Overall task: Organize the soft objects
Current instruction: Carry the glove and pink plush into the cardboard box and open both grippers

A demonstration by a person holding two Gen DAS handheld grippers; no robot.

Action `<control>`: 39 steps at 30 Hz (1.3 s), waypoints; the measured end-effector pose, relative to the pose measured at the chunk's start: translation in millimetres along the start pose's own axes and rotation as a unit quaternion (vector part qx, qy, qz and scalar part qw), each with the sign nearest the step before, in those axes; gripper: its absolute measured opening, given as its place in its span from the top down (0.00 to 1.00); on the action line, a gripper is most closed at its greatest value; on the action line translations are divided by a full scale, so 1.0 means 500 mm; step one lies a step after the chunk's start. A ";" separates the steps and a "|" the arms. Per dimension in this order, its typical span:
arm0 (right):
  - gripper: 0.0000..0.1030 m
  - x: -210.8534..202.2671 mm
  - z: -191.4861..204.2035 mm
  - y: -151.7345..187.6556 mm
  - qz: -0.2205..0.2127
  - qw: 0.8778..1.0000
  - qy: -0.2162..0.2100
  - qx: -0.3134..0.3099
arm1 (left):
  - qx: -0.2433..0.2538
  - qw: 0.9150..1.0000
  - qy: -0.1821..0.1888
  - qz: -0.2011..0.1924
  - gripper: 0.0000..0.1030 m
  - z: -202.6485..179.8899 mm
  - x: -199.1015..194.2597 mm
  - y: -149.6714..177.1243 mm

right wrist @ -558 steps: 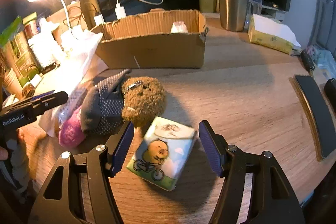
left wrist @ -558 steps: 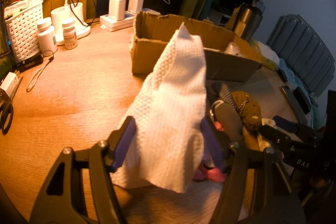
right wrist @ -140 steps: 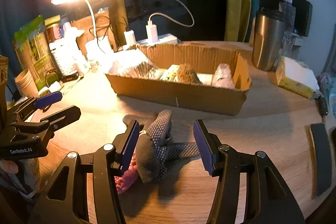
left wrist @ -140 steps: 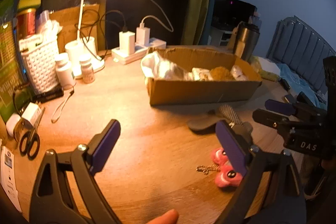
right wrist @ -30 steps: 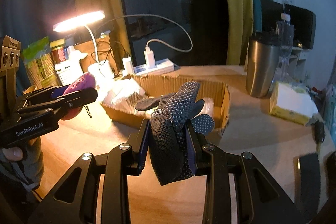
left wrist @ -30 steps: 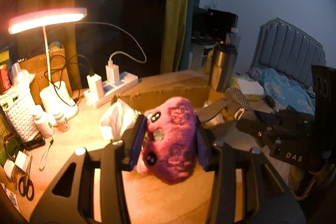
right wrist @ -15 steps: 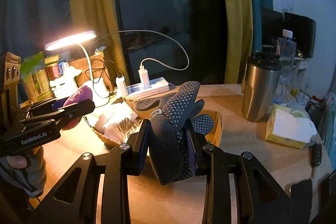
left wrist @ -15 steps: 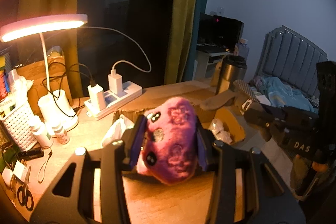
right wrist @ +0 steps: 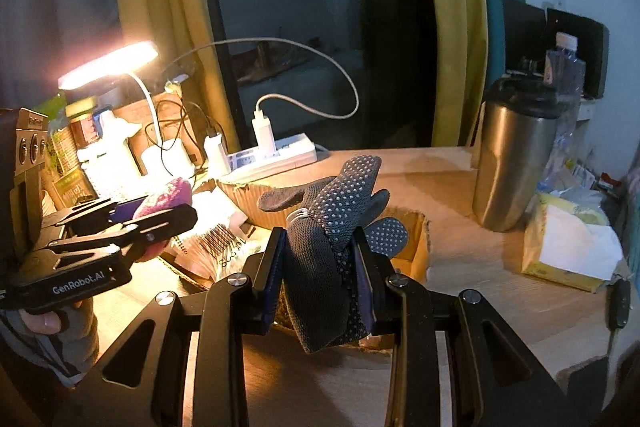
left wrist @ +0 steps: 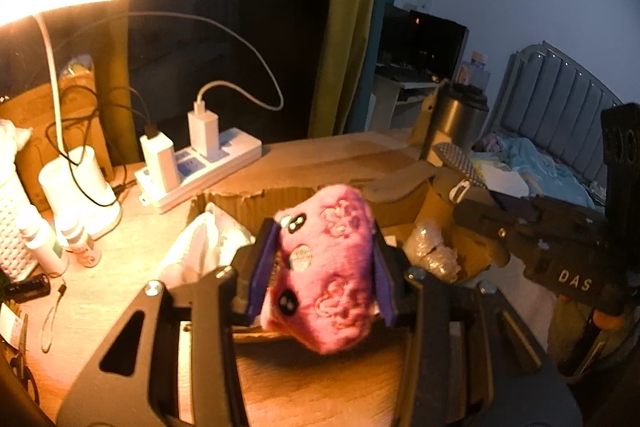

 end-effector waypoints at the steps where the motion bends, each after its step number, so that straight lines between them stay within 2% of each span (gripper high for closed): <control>1: 0.67 0.007 -0.002 0.001 0.002 1.000 -0.002 0.000 | -0.001 1.000 0.000 0.004 0.57 0.001 0.008 0.001; 22: 0.67 0.135 -0.001 0.048 0.070 0.997 -0.036 -0.004 | -0.006 0.996 -0.006 0.087 0.56 0.003 0.148 0.039; 25: 0.66 0.142 0.003 0.049 0.074 0.997 -0.034 -0.008 | -0.009 0.994 -0.014 0.105 0.54 0.008 0.164 0.046; 26: 0.65 0.143 0.004 0.049 0.074 0.997 -0.032 -0.010 | -0.012 0.994 -0.014 0.108 0.50 0.009 0.166 0.047; 33: 0.62 0.143 0.005 0.048 0.079 0.996 -0.032 -0.011 | -0.016 0.994 -0.017 0.106 0.49 0.012 0.156 0.044; 37: 0.54 0.133 0.009 0.040 0.076 0.997 -0.024 -0.013 | -0.017 0.995 -0.019 0.097 0.47 0.011 0.144 0.035; 39: 0.49 0.124 0.008 0.038 0.074 0.997 -0.021 -0.011 | -0.016 0.996 -0.020 0.091 0.40 0.009 0.134 0.031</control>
Point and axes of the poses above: each gripper's, at about its wrist camera, not at the fingertips, and x roughly the way its jaws point, z to its left, y to its underside, the point moved 2 cm from there along x, roughly the way its jaws point, and after that the axes turned 15 degrees about -x, right-handed, at the moved point
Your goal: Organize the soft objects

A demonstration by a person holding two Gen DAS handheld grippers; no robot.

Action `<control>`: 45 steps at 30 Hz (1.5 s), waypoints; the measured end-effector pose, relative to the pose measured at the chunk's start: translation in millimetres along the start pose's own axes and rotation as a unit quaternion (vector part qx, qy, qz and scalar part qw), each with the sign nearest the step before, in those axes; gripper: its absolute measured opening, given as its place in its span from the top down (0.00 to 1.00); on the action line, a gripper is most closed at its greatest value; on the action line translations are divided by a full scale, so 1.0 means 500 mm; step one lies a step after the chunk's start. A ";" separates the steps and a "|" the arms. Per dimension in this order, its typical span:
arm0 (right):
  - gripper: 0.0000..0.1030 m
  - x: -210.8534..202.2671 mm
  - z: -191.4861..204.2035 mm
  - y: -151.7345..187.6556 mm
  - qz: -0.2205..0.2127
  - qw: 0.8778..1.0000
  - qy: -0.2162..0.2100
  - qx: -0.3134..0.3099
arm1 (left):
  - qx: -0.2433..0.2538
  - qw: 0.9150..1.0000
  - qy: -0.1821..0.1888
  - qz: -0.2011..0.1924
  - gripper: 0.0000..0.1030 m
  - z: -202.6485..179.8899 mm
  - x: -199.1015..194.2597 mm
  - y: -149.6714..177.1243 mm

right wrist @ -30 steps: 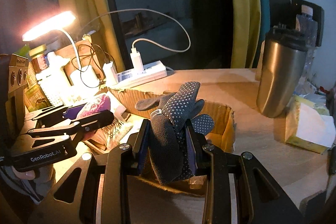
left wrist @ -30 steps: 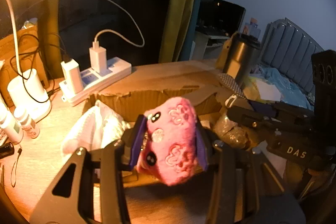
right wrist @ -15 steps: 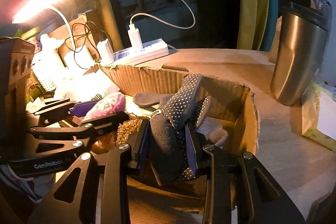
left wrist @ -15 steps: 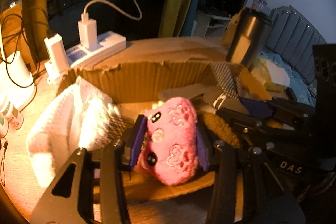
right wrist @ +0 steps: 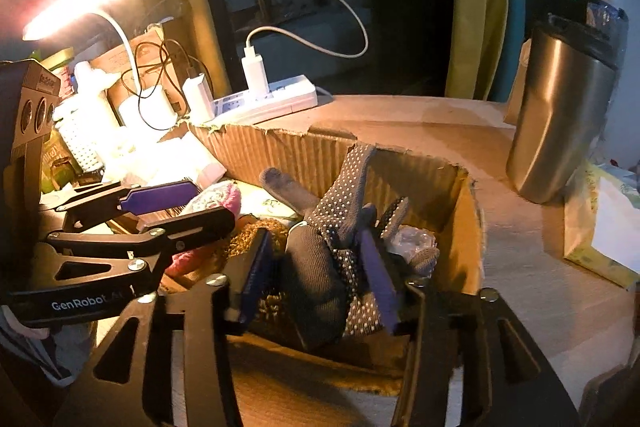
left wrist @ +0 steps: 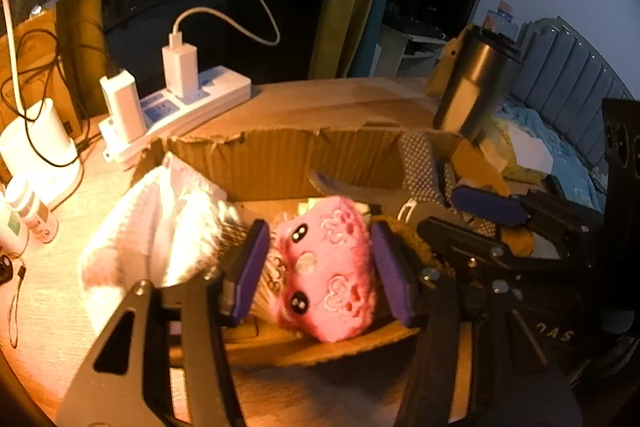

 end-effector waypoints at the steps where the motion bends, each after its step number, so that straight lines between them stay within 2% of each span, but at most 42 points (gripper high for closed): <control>1: 0.48 -0.007 -0.001 0.000 -0.002 1.000 0.001 0.002 | 0.001 1.000 0.000 -0.003 0.38 -0.001 -0.005 -0.001; 12: 0.45 -0.065 0.004 -0.001 -0.017 1.000 0.019 0.013 | 0.005 0.999 -0.002 -0.035 0.37 -0.005 -0.080 -0.001; 37: 0.45 -0.198 0.098 -0.001 -0.046 0.998 0.044 -0.014 | -0.009 0.996 0.010 -0.087 0.35 0.021 -0.242 0.036; 45: 0.45 -0.240 0.131 -0.008 -0.058 0.997 0.052 -0.026 | -0.018 0.994 0.012 -0.109 0.30 0.041 -0.296 0.047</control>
Point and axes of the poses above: each gripper's, at about its wrist camera, not at the fingertips, and x roughly the way its jaws point, z to its left, y to its underside, the point moved 2 cm from there along x, roughly the way its jaws point, and after that the axes turned 15 degrees about -x, right-handed, at the moved point
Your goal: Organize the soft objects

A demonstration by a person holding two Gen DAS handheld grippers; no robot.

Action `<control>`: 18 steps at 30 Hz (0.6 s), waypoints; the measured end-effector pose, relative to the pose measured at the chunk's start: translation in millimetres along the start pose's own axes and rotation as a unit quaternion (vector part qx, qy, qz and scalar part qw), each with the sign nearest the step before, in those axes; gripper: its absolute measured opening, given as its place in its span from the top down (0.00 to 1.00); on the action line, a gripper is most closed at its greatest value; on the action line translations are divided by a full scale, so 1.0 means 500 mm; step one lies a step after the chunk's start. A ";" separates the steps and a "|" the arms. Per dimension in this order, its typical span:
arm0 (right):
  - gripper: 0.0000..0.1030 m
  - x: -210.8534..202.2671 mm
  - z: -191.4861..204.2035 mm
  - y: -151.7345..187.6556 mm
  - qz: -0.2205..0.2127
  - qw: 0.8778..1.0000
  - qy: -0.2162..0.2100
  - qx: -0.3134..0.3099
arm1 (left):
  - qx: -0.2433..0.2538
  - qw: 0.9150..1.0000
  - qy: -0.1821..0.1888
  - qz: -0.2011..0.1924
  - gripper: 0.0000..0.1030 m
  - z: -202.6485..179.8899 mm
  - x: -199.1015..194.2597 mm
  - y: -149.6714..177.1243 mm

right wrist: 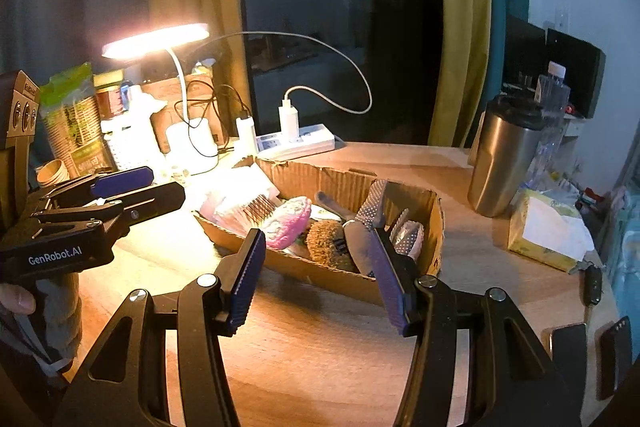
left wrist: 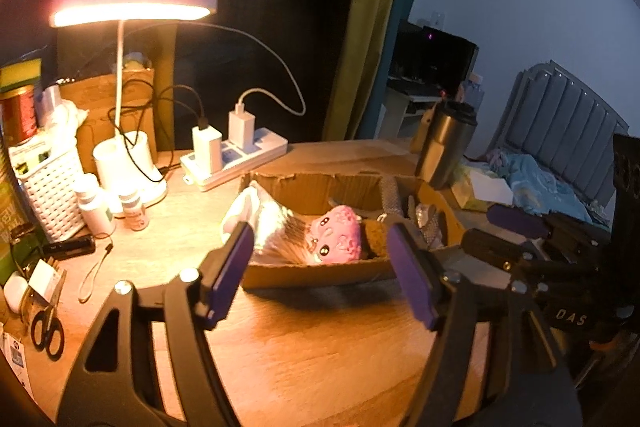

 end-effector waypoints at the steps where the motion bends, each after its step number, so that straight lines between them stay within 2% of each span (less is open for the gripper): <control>1: 0.45 -0.005 0.004 -0.001 -0.001 1.000 0.001 -0.002 | -0.001 1.000 0.001 -0.003 0.29 0.001 -0.007 0.000; 18: 0.45 -0.110 0.058 -0.007 -0.028 0.999 0.025 -0.025 | 0.004 0.999 0.019 -0.043 0.28 -0.008 -0.124 0.006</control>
Point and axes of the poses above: each gripper's, at about its wrist camera, not at the fingertips, and x roughly the way its jaws point, z to its left, y to its underside, the point moved 2 cm from there along x, roughly the way its jaws point, and after that the axes turned 15 degrees about -x, right-handed, at the moved point
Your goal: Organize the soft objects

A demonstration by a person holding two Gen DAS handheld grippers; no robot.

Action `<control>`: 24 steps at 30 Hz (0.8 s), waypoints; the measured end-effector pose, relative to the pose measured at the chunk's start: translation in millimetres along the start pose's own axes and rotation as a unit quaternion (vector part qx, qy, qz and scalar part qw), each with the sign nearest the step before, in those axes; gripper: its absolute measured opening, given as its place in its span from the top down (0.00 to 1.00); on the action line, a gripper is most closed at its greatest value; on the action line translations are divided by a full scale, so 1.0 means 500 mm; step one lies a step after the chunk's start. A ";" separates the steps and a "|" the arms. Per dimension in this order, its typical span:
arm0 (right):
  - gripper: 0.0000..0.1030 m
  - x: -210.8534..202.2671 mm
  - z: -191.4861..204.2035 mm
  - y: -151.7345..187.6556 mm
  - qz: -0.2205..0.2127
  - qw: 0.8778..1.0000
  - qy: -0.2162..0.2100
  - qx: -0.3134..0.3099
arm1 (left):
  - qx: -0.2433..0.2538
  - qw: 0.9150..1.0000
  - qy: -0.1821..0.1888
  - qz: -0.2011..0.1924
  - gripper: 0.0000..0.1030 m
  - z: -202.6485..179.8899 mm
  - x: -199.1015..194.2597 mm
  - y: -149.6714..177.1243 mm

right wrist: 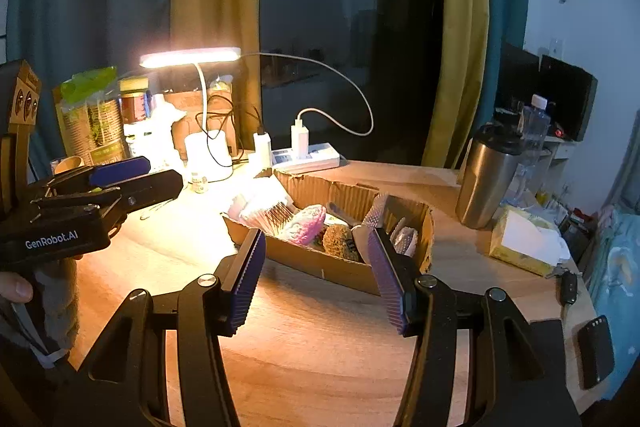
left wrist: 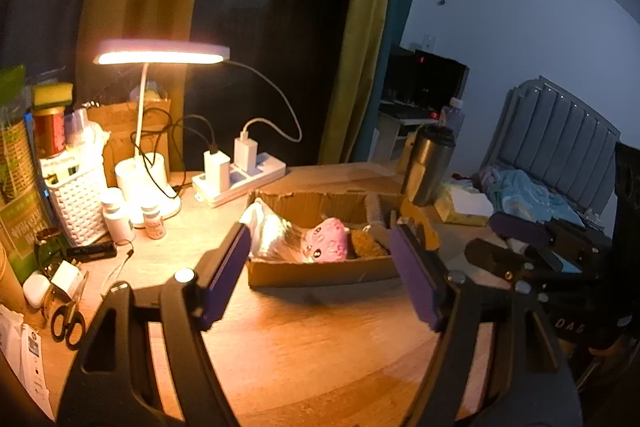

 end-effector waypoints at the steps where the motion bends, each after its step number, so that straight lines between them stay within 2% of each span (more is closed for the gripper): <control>1: 0.45 -0.005 0.002 -0.002 -0.002 1.000 0.001 -0.002 | 0.001 1.000 0.002 -0.003 0.28 -0.002 -0.007 -0.001; 16: 0.45 -0.139 0.029 -0.039 -0.060 0.997 0.036 -0.026 | 0.028 0.997 0.032 -0.065 0.27 -0.047 -0.139 -0.018; 21: 0.44 -0.195 0.039 -0.048 -0.085 0.995 0.047 -0.026 | 0.034 0.994 0.040 -0.091 0.16 -0.066 -0.194 -0.019; 23: 0.33 -0.220 0.044 -0.049 -0.095 0.994 0.051 -0.026 | 0.036 0.994 0.039 -0.099 0.09 -0.071 -0.213 -0.019; 24: 0.33 -0.233 0.046 -0.050 -0.101 0.993 0.053 -0.025 | 0.040 0.993 0.037 -0.102 0.07 -0.074 -0.223 -0.019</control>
Point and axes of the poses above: each gripper's, at about its wrist camera, not at the fingertips, and x roughly the way its jaws point, z to its left, y to its underside, the point moved 2 cm from there along x, roughly the way its jaws point, and after that the axes turned 15 degrees about -x, right-handed, at the moved point
